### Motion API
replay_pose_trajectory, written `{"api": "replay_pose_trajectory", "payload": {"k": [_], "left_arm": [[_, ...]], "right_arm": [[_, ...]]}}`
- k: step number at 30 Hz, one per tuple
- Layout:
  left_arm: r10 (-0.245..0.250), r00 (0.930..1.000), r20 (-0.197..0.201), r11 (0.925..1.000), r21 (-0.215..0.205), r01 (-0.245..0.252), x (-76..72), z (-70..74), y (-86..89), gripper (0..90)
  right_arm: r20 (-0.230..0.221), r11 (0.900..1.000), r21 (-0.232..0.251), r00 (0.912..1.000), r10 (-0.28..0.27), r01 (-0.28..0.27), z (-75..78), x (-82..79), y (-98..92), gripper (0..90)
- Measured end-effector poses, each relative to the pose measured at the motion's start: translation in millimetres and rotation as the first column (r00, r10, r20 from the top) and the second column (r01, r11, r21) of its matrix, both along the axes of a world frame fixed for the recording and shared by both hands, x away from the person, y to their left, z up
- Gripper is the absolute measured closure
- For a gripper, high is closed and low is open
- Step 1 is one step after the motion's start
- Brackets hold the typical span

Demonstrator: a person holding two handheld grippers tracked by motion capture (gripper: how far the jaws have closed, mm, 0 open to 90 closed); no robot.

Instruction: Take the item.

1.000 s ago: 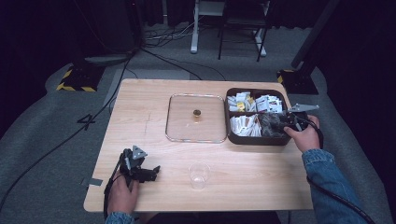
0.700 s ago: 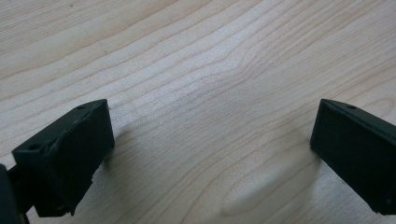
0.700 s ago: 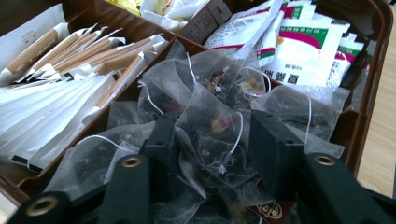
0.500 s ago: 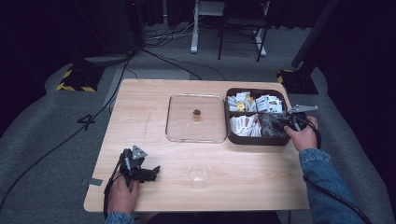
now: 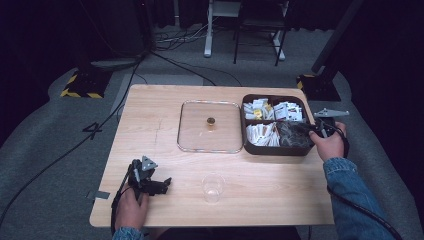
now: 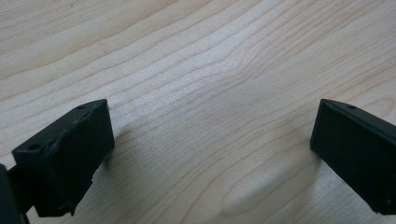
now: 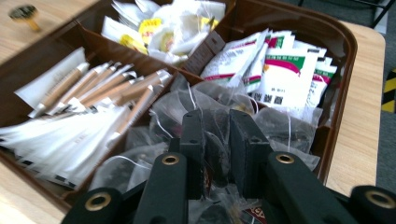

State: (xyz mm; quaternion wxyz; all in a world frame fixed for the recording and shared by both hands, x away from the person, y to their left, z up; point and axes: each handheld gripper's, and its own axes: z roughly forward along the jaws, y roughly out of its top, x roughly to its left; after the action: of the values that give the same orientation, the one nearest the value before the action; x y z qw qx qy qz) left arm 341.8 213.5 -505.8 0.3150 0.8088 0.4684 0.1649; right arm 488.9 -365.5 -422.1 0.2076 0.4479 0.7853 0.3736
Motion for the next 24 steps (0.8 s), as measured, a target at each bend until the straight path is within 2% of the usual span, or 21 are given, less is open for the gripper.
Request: {"api": "replay_pose_trajectory", "payload": {"k": [8,14,20,24], "left_arm": [[0.002,1.0000,0.002,1.0000,0.000,-0.002,0.0,-0.1,-0.2,0.0],[0.002,1.0000,0.002,1.0000,-0.003,-0.002,0.1,-0.3,-0.3,0.0],[0.000,1.0000,0.003,1.0000,0.001,0.000,0.4,-0.1,0.1,0.0],[0.000,1.0000,0.003,1.0000,0.001,0.000,0.4,-0.1,0.1,0.0]], "right_arm": [[0.030,0.999,0.044,0.9992,0.027,-0.028,15.1,-8.5,6.5,76.4],[0.052,0.994,0.079,0.9960,0.072,-0.076,27.6,-18.5,18.0,76.4],[0.086,0.984,0.096,0.9858,0.144,-0.152,42.4,-31.7,35.1,76.5],[0.104,0.973,0.118,0.9766,0.188,-0.200,52.2,-39.9,48.2,76.4]]}}
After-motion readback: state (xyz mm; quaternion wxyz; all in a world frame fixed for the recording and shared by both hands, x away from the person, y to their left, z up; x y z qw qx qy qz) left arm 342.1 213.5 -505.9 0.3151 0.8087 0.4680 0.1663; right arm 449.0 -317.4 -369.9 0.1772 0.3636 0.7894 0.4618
